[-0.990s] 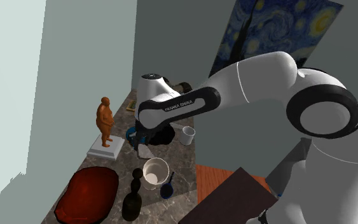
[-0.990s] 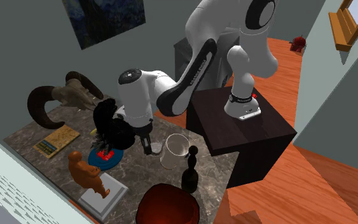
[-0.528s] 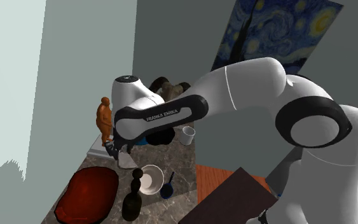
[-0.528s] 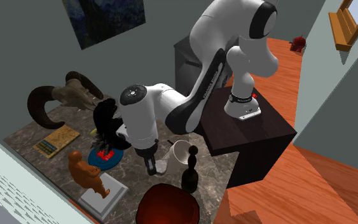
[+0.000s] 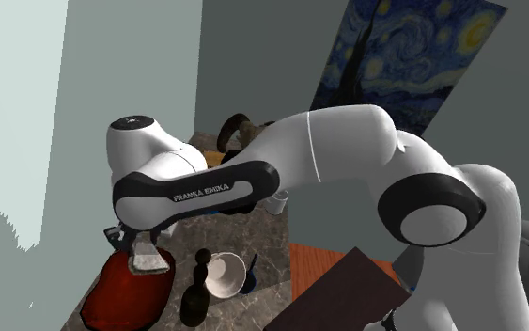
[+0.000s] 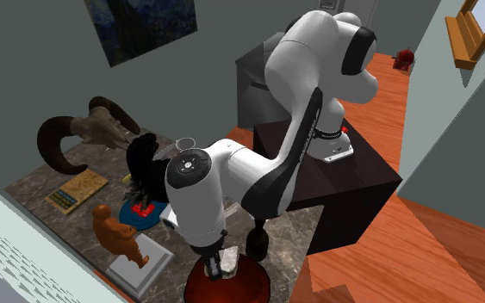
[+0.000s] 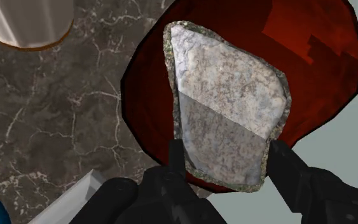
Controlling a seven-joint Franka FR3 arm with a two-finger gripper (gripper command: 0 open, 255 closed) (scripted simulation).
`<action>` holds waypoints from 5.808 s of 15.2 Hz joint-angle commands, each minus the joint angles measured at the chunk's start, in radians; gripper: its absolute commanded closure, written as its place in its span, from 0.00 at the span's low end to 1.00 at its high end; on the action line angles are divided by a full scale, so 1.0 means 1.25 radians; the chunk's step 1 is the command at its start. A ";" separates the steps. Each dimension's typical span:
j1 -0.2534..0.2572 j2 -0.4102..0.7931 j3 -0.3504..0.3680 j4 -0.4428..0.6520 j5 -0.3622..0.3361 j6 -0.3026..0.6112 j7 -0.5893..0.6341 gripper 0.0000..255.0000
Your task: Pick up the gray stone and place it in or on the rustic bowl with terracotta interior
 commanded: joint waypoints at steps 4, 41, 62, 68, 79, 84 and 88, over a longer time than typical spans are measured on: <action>0.025 0.069 0.006 0.099 -0.003 -0.029 0.034 1.00; 0.147 0.167 -0.062 -0.042 -0.204 0.189 0.000 1.00; 0.150 0.055 -0.061 -0.061 -0.201 0.097 -0.022 1.00; 0.151 0.017 -0.061 -0.056 -0.199 0.055 -0.031 1.00; 0.160 0.022 -0.058 -0.033 -0.198 0.036 -0.023 1.00; 0.159 0.052 -0.058 -0.039 -0.200 0.071 -0.015 1.00; 0.159 0.079 -0.058 -0.040 -0.201 0.098 -0.009 1.00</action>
